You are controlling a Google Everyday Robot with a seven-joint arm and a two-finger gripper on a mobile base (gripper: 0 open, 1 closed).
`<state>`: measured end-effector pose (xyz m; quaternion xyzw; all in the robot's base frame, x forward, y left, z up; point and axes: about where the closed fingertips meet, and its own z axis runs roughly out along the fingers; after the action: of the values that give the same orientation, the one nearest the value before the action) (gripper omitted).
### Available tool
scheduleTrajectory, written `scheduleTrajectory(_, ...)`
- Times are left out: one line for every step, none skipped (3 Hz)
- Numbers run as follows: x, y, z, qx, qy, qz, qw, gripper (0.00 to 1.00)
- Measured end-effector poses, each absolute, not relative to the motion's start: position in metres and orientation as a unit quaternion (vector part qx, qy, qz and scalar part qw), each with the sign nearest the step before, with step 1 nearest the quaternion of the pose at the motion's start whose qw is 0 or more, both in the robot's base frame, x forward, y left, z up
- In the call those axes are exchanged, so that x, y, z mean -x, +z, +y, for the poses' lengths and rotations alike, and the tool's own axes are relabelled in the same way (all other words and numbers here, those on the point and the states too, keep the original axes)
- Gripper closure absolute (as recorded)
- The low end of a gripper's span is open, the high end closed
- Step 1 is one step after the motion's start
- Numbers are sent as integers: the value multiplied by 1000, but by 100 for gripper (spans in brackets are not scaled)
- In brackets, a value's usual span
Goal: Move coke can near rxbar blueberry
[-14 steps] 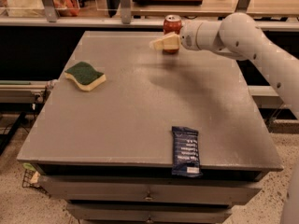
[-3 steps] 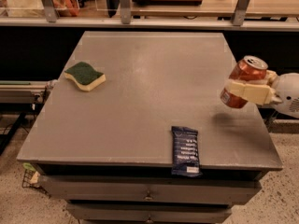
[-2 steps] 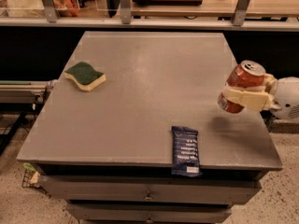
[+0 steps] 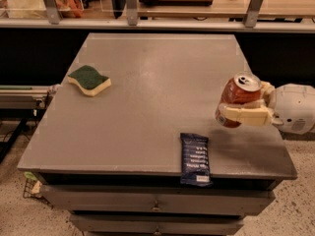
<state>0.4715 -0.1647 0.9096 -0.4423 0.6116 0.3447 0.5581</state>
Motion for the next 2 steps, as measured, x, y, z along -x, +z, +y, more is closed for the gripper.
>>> scheduleTrajectory(-467,898,-145,458,360,614,533,100)
scheduleTrajectory(-468,882,-134,461,368,631,504,82)
